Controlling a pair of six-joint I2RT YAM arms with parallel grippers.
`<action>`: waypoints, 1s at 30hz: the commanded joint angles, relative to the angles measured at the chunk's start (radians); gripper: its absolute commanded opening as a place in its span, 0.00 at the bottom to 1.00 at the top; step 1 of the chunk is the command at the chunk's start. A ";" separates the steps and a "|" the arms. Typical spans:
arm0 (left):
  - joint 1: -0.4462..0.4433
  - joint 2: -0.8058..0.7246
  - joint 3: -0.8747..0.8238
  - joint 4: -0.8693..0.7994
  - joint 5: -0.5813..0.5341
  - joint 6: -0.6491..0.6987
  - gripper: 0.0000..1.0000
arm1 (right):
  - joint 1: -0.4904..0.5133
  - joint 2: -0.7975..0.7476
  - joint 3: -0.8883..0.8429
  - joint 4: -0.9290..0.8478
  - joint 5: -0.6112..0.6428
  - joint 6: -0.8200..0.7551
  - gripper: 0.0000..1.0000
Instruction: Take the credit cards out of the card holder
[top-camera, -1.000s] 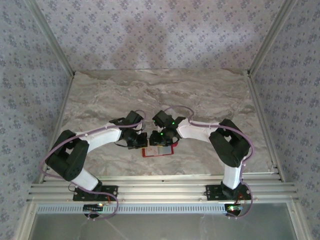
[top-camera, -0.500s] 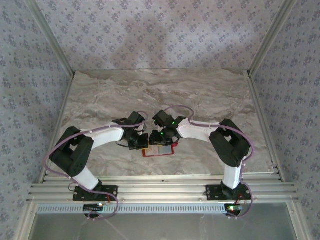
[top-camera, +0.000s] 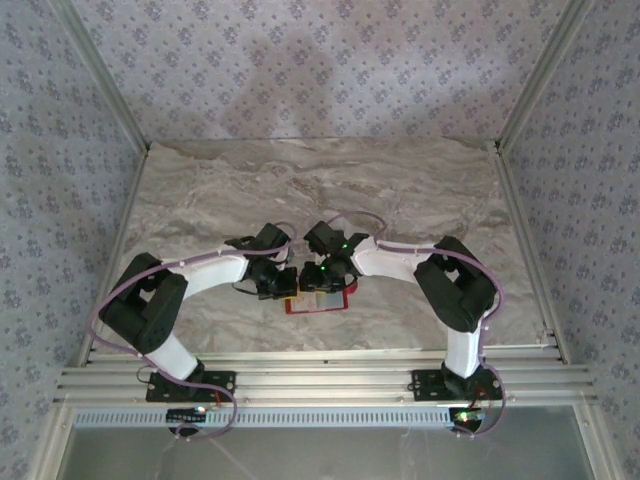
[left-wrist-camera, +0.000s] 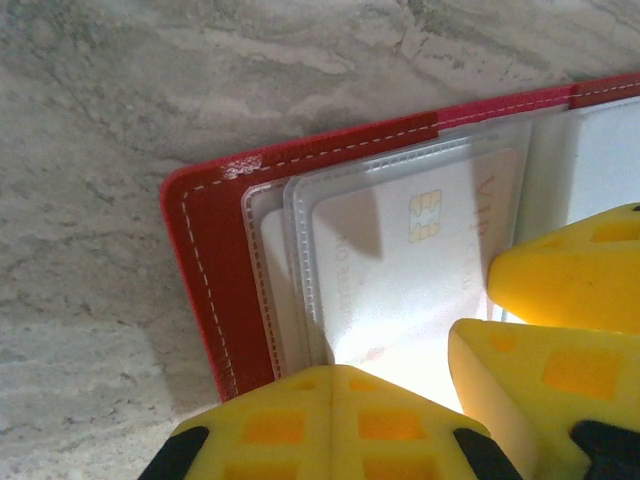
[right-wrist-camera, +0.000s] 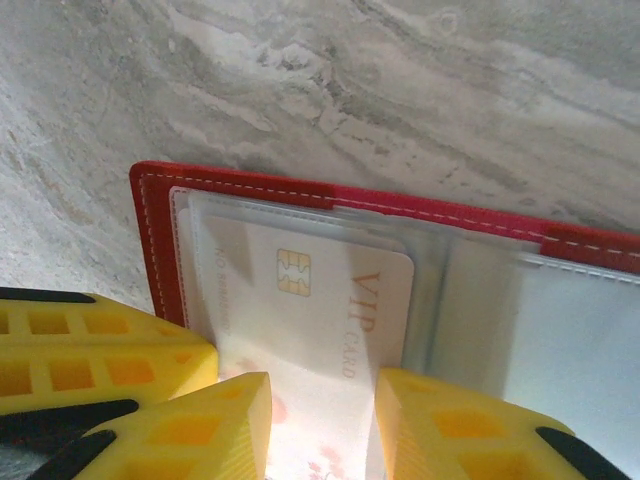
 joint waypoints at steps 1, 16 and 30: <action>-0.004 0.010 0.012 -0.055 -0.050 0.019 0.00 | 0.000 0.008 0.026 -0.095 0.079 -0.031 0.35; -0.004 0.008 0.017 -0.066 -0.055 0.022 0.00 | -0.003 -0.041 0.002 -0.001 -0.017 -0.012 0.34; -0.005 0.005 0.014 -0.063 -0.055 0.021 0.00 | -0.002 -0.004 -0.011 0.004 -0.007 0.000 0.33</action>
